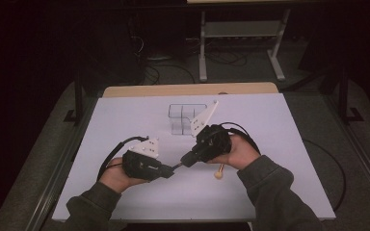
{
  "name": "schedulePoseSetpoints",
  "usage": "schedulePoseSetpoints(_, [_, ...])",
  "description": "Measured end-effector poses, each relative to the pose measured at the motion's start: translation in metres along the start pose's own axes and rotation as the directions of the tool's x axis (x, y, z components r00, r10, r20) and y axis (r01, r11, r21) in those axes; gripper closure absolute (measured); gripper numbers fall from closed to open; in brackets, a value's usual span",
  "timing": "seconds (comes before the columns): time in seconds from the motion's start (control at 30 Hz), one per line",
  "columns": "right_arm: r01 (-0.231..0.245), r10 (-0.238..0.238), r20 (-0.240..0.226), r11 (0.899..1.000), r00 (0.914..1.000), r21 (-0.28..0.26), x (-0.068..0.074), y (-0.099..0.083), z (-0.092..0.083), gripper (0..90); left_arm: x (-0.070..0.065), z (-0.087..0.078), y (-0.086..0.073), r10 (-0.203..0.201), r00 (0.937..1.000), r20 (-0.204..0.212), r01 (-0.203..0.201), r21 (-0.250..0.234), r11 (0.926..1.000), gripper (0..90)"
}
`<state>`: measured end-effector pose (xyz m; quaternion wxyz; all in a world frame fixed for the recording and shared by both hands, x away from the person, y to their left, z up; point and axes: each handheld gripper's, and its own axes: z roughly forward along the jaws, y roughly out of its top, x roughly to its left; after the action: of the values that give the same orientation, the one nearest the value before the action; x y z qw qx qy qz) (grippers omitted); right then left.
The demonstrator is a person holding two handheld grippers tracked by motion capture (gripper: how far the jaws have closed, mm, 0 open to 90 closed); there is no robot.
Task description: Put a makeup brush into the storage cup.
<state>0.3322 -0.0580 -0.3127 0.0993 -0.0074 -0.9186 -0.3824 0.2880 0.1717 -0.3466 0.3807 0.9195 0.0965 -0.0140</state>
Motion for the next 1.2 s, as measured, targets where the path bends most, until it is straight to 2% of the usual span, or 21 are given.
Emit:
schedulePoseSetpoints(0.1, [0.012, -0.012, 0.012, 0.999, 0.9998, 0.044, 0.0, 0.005, 0.0, 83.3, -0.001, 0.002, 0.002, 0.001, 1.0, -0.001, -0.001, 0.008, 1.0, 75.8])
schedulePoseSetpoints(0.23, [0.032, -0.034, 0.017, 0.994, 0.9993, 0.102, 0.003, 0.013, 0.003, 83.4, -0.002, 0.005, 0.008, 0.018, 0.9998, -0.002, -0.018, 0.019, 0.9997, 76.2])
schedulePoseSetpoints(0.3, [0.057, -0.059, 0.014, 0.992, 0.9982, 0.117, 0.005, 0.017, 0.005, 83.4, -0.003, 0.006, 0.01, 0.031, 0.9995, -0.005, -0.031, 0.024, 0.9992, 80.8])
schedulePoseSetpoints(0.4, [0.074, -0.077, 0.033, 0.993, 0.9965, 0.09, 0.007, 0.019, 0.004, 82.2, -0.003, 0.005, 0.01, 0.014, 0.9998, -0.015, -0.014, -0.002, 0.9999, 82.4])
schedulePoseSetpoints(0.43, [0.077, -0.079, 0.039, 0.995, 0.9961, 0.066, 0.007, 0.019, 0.003, 78.5, -0.003, 0.004, 0.01, 0.009, 0.9998, -0.015, -0.009, -0.015, 0.9998, 82.6])
schedulePoseSetpoints(0.47, [0.049, -0.05, 0.043, 0.998, 0.9978, 0.04, 0.008, 0.017, 0.0, 70.9, -0.002, 0.002, 0.009, 0.01, 0.9997, -0.023, -0.011, -0.029, 0.9995, 82.8])
schedulePoseSetpoints(0.5, [0.022, -0.023, 0.045, 1.0, 0.9987, 0.01, 0.009, 0.015, -0.001, 70.7, -0.002, 0.0, 0.008, -0.001, 0.9996, -0.028, 0.0, -0.049, 0.9988, 82.8])
schedulePoseSetpoints(0.53, [0.016, -0.016, 0.043, 1.0, 0.9989, -0.01, 0.009, 0.013, -0.002, 70.7, -0.002, 0.0, 0.007, -0.021, 0.9995, -0.025, 0.019, -0.074, 0.9971, 82.9])
schedulePoseSetpoints(0.57, [0.032, -0.031, 0.057, 0.999, 0.9979, -0.025, 0.008, 0.011, -0.003, 70.6, -0.001, -0.002, 0.006, -0.028, 0.9991, -0.032, 0.026, -0.082, 0.9963, 83.0])
schedulePoseSetpoints(0.6, [0.024, -0.021, 0.059, 0.999, 0.9981, -0.038, 0.007, 0.008, -0.003, 70.8, 0.0, -0.003, 0.006, -0.028, 0.9989, -0.038, 0.025, -0.09, 0.9957, 83.0])
schedulePoseSetpoints(0.67, [0.011, -0.007, 0.06, 0.998, 0.9982, -0.064, 0.007, 0.006, -0.003, 72.6, 0.0, -0.004, 0.005, -0.04, 0.9984, -0.04, 0.036, -0.098, 0.9945, 83.1])
schedulePoseSetpoints(0.83, [-0.001, 0.008, 0.064, 0.995, 0.9979, -0.102, 0.005, 0.007, -0.003, 78.0, 0.0, -0.003, 0.004, -0.039, 0.9981, -0.047, 0.034, -0.112, 0.9932, 83.2])
schedulePoseSetpoints(0.9, [-0.008, 0.015, 0.067, 0.994, 0.9976, -0.105, 0.005, 0.007, -0.003, 82.2, -0.001, -0.003, 0.004, -0.031, 0.9983, -0.049, 0.025, -0.12, 0.9924, 83.2])
schedulePoseSetpoints(0.97, [-0.014, 0.019, 0.051, 0.994, 0.9985, -0.107, 0.004, 0.007, -0.002, 83.0, -0.001, -0.001, 0.004, -0.032, 0.9986, -0.043, 0.027, -0.114, 0.993, 83.1])
schedulePoseSetpoints(1.1, [-0.015, 0.018, 0.036, 0.997, 0.9992, -0.076, 0.003, 0.008, 0.0, 83.2, -0.001, 0.001, 0.004, -0.038, 0.9987, -0.035, 0.034, -0.095, 0.9948, 81.8])
schedulePoseSetpoints(1.2, [0.005, -0.003, 0.044, 0.999, 0.999, -0.041, 0.003, 0.012, 0.002, 83.3, 0.0, 0.001, 0.005, -0.05, 0.9983, -0.03, 0.047, -0.107, 0.9932, 76.8])
